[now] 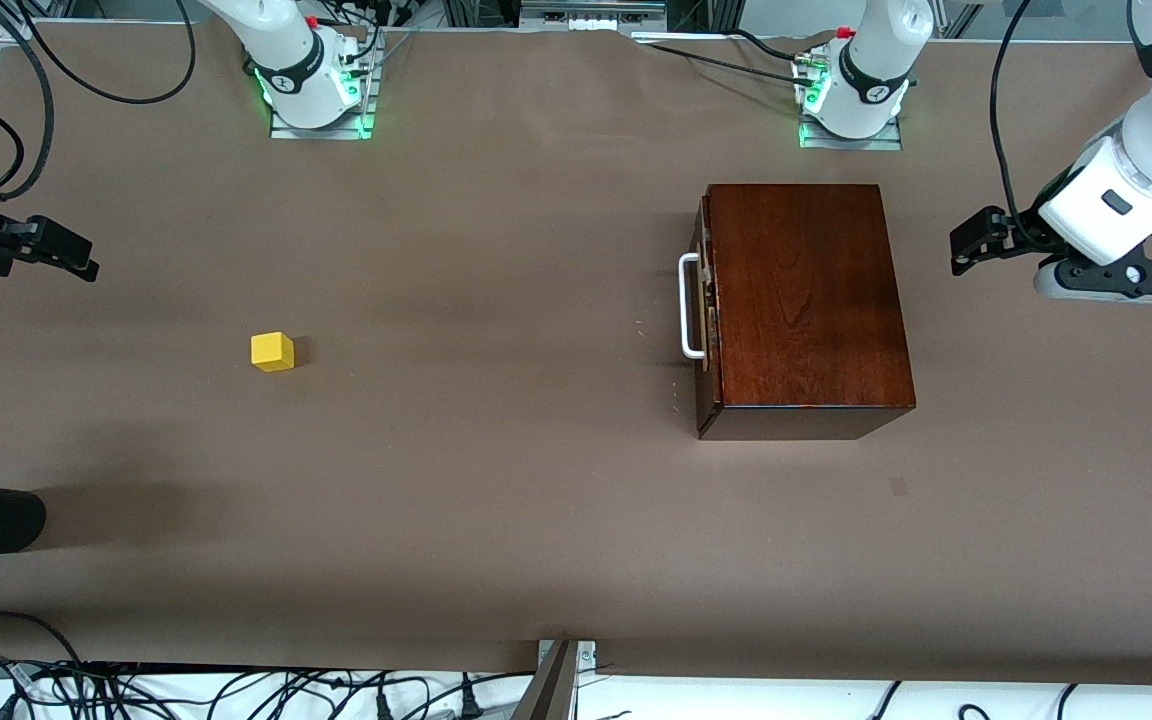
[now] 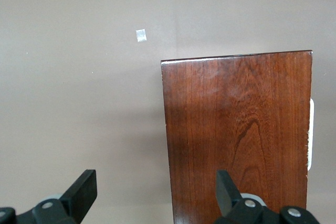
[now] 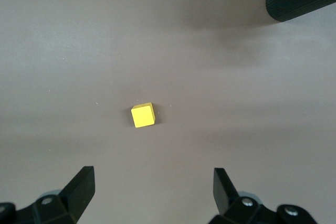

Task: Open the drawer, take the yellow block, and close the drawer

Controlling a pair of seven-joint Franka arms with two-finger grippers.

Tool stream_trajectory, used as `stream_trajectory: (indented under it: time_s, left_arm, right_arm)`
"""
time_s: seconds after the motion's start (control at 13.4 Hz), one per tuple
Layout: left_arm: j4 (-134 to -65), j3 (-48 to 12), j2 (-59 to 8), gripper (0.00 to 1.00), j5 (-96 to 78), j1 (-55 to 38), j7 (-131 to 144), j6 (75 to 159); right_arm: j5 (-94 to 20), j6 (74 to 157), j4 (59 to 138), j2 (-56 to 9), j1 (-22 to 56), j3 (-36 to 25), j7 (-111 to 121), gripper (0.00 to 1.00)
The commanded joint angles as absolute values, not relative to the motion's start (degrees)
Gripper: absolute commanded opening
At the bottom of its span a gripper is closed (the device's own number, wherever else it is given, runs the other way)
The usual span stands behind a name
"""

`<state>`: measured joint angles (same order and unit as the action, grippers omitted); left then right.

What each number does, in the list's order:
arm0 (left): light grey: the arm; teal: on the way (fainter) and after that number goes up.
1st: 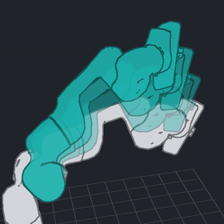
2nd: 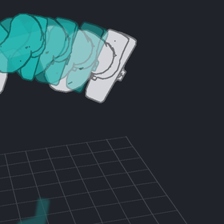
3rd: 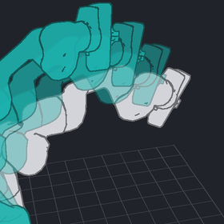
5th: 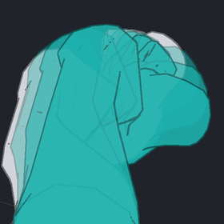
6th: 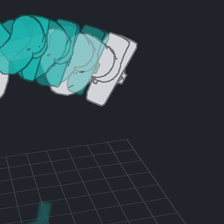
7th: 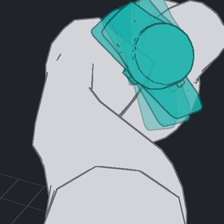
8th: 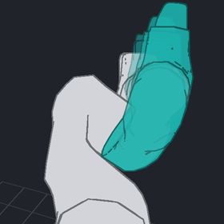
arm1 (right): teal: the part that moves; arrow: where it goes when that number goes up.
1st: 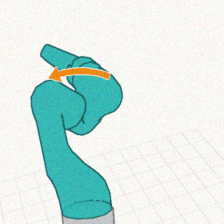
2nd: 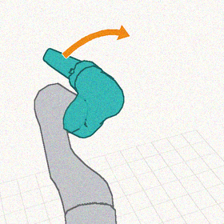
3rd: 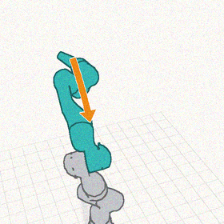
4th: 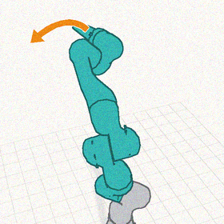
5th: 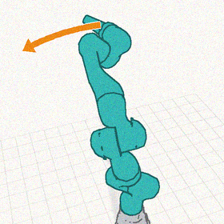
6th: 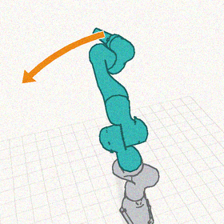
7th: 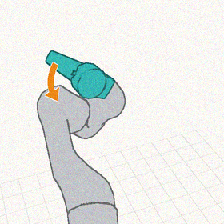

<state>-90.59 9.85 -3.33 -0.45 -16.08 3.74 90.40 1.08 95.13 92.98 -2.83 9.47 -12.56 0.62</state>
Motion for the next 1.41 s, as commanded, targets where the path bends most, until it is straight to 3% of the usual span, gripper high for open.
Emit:
stream_trajectory:
  time_s: [0.0, 1.34]
  left_arm:
    - [-91.85, 9.58, -2.29, 1.0, -1.48, -16.0, 3.16, 91.23]
    - [-91.32, 9.05, -1.58, 1.0, -2.02, -16.17, 3.87, 90.7]
  right_arm:
    - [0.88, 94.66, 92.37, -2.72, 8.7, -11.6, -0.09, 1.0]
    - [0.88, 94.48, 92.37, -2.64, 8.7, -11.6, -0.09, 1.0]
